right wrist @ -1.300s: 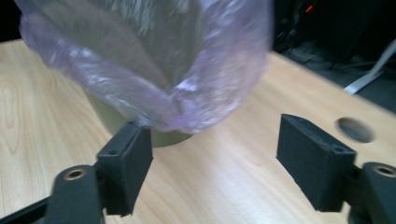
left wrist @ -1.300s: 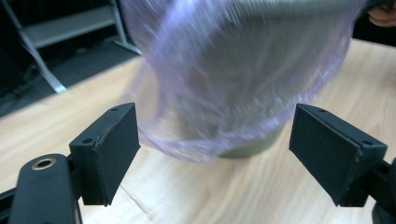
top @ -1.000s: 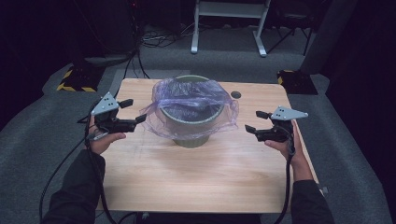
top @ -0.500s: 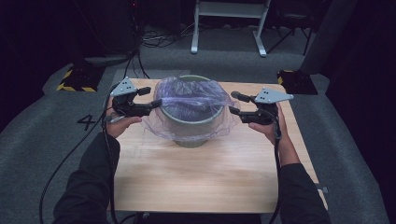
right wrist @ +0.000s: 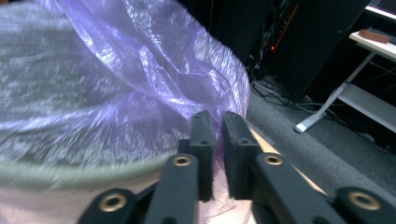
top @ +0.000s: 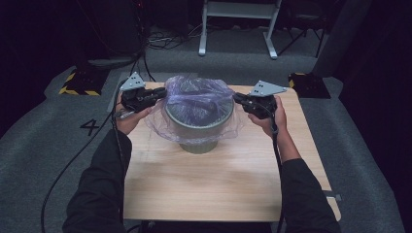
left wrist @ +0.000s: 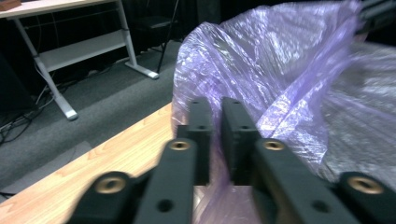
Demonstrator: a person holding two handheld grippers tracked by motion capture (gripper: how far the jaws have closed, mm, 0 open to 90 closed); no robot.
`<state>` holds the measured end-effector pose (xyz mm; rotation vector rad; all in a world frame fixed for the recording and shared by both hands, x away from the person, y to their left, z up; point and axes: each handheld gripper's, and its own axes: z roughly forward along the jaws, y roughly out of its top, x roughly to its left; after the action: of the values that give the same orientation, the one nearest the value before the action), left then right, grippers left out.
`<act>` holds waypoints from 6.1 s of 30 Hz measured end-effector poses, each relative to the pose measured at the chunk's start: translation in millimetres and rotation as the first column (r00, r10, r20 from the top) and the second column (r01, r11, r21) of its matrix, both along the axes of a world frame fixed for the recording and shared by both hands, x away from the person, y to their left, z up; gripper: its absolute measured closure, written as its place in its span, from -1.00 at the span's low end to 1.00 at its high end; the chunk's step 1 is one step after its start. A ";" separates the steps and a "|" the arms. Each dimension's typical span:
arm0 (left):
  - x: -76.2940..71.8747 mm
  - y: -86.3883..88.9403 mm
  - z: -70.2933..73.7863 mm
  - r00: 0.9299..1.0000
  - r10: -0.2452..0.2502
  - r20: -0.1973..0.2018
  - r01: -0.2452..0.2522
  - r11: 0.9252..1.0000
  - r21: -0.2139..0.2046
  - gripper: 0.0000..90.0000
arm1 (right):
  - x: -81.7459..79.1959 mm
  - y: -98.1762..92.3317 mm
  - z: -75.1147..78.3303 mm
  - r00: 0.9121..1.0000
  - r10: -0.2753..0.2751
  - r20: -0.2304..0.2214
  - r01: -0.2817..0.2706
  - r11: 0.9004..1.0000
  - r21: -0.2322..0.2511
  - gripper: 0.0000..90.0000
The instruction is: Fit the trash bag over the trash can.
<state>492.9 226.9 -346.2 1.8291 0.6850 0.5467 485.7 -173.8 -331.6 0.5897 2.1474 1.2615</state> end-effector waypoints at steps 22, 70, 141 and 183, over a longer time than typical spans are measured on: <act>42.6 -15.9 -27.1 0.983 0.139 -0.121 -0.148 0.987 -0.066 1.00 | 60.7 13.0 -21.8 0.978 -0.174 -0.115 0.183 0.980 0.074 0.99; -1.7 26.6 -86.1 0.968 0.028 -0.250 -0.086 0.971 -0.224 0.60 | 43.4 -21.2 -90.1 0.945 -0.088 -0.315 0.120 0.989 0.084 0.66; -112.9 -10.2 -110.5 0.977 -0.078 -0.196 0.114 0.977 0.180 -0.65 | -42.4 -44.7 -124.6 0.925 0.050 -0.378 -0.104 0.987 -0.123 0.28; -133.9 -3.1 -158.1 0.944 0.048 -0.326 0.045 0.961 0.272 -0.68 | -111.9 -38.3 -89.0 0.985 0.130 -0.111 -0.118 0.987 0.108 -0.57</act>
<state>359.0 223.7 -504.3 2.2133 0.8680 0.3504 373.8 -212.1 -420.6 0.5927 2.2573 1.4431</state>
